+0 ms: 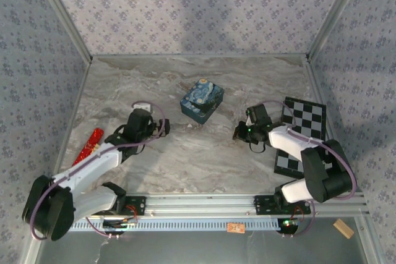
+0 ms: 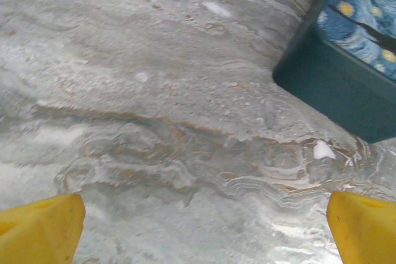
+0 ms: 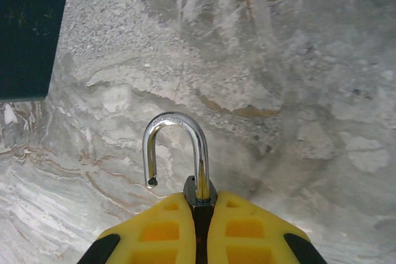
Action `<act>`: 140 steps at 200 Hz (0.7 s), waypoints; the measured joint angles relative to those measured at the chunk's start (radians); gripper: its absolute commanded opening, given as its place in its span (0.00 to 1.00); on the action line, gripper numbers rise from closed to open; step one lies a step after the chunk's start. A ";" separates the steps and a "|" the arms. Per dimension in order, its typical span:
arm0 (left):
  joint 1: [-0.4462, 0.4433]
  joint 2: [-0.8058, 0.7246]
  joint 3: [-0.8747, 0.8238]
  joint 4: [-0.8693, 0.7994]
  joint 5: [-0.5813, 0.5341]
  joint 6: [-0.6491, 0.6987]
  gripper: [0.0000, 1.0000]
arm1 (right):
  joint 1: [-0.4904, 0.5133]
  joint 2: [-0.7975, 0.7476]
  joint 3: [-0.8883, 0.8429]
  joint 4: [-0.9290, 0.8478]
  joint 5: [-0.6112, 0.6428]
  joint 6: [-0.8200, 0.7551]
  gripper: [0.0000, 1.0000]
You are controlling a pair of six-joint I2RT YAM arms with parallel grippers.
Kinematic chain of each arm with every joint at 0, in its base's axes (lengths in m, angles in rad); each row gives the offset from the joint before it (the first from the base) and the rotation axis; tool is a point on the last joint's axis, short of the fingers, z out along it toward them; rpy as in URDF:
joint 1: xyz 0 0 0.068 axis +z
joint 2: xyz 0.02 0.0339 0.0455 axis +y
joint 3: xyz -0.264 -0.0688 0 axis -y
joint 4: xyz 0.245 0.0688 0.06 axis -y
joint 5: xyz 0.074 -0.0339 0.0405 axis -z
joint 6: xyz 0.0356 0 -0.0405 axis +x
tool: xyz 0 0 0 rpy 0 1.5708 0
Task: Unlock a padlock with a key
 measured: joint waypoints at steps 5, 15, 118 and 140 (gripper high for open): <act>0.012 -0.020 -0.015 0.003 0.005 -0.004 1.00 | 0.002 0.005 0.003 -0.002 -0.005 0.000 0.00; 0.032 -0.054 -0.039 0.012 0.018 -0.012 1.00 | 0.003 0.018 0.006 -0.003 -0.014 -0.001 0.00; 0.105 -0.178 -0.123 0.073 0.077 -0.042 1.00 | 0.009 0.077 0.043 -0.016 -0.047 -0.059 0.11; 0.113 -0.182 -0.123 0.073 0.077 -0.042 1.00 | 0.009 0.076 0.043 -0.022 -0.040 -0.068 0.17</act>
